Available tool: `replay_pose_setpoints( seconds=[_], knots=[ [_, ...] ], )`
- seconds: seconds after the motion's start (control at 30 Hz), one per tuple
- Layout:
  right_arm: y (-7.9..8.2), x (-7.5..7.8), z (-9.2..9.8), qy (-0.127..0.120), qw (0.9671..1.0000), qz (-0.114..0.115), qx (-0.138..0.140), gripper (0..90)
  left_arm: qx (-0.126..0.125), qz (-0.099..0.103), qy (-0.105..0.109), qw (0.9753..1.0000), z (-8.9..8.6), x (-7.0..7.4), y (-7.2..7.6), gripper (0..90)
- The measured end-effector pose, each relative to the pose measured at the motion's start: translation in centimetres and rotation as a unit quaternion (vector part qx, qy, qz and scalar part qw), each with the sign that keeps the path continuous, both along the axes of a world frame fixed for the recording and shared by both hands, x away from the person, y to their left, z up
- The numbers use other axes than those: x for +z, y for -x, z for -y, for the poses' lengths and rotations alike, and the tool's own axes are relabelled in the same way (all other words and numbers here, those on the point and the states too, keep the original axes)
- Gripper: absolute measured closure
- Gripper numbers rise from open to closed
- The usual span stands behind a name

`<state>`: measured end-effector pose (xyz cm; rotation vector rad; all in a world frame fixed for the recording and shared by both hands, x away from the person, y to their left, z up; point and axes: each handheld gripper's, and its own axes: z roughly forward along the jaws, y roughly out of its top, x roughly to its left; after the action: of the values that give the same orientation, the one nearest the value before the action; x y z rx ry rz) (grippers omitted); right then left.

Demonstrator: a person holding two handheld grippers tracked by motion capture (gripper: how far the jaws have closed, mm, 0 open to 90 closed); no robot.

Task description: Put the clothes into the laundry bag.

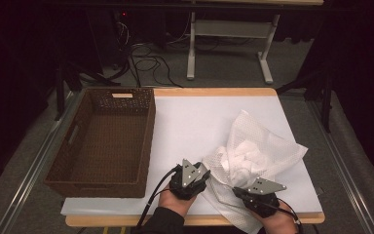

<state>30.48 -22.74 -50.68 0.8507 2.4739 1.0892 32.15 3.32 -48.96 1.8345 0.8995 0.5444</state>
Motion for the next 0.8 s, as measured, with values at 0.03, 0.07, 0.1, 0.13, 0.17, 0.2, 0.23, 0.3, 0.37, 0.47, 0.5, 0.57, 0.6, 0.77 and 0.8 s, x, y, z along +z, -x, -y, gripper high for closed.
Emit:
replay_pose_setpoints(
  seconds=[0.03,0.07,0.1,0.13,0.17,0.2,0.23,0.3,0.37,0.47,0.5,0.57,0.6,0.77,0.8],
  knots=[
    [0.0,-0.1,-0.1,0.004,1.0000,-0.002,0.002,89.2,-0.001,0.000,0.001,1.0000,-0.1,0.0,0.0,53.0],
    [0.0,-0.3,-0.2,0.005,1.0000,-0.003,0.005,89.2,-0.001,-0.001,0.001,1.0000,-0.1,0.0,-0.1,51.8],
    [-0.1,-0.4,-0.3,0.007,0.9999,-0.005,0.009,89.3,-0.001,-0.001,0.002,1.0000,-0.1,0.0,-0.1,50.6],
    [-0.1,-0.5,-0.4,0.012,0.9998,-0.008,0.012,89.3,-0.001,0.000,0.002,1.0000,-0.1,0.0,-0.1,49.6],
    [0.0,-0.7,-0.6,0.016,0.9997,-0.011,0.013,89.2,0.000,0.001,0.002,1.0000,-0.2,0.0,-0.1,49.3],
    [0.0,-0.8,-0.7,0.023,0.9996,-0.012,0.014,89.2,0.001,0.002,0.003,1.0000,-0.2,0.1,-0.1,49.0],
    [0.0,-0.8,-0.8,0.026,0.9995,-0.008,0.016,89.1,0.001,0.002,0.005,1.0000,-0.2,0.1,-0.1,48.8],
    [0.0,-0.7,-0.8,0.021,0.9996,-0.011,0.014,87.2,-0.001,0.004,0.003,1.0000,-0.2,0.2,-0.1,48.0],
    [0.1,-0.4,-0.6,0.005,0.9997,-0.015,0.019,81.5,-0.001,0.008,0.001,1.0000,-0.2,0.2,-0.1,47.0],
    [0.6,0.7,-0.4,-0.023,0.9995,0.001,0.022,77.2,0.000,0.010,0.000,1.0000,-0.2,0.2,-0.2,46.5],
    [0.8,1.2,-0.2,-0.036,0.9991,0.004,0.024,76.0,0.000,0.009,0.000,1.0000,-0.2,0.2,-0.2,46.4],
    [1.1,1.9,0.0,-0.054,0.9981,0.008,0.030,74.3,0.000,0.005,0.004,1.0000,-0.2,0.2,-0.3,46.3],
    [1.3,2.4,0.1,-0.061,0.9976,0.014,0.030,72.3,-0.001,0.002,0.008,1.0000,-0.2,0.2,-0.3,46.2],
    [1.6,3.9,0.6,-0.093,0.9946,0.038,0.024,66.8,0.001,0.008,0.012,0.9999,-0.2,0.5,-0.4,45.3],
    [1.6,4.0,0.7,-0.095,0.9943,0.042,0.023,66.1,0.001,0.008,0.012,0.9999,-0.3,0.5,-0.5,45.3]
  ],
)
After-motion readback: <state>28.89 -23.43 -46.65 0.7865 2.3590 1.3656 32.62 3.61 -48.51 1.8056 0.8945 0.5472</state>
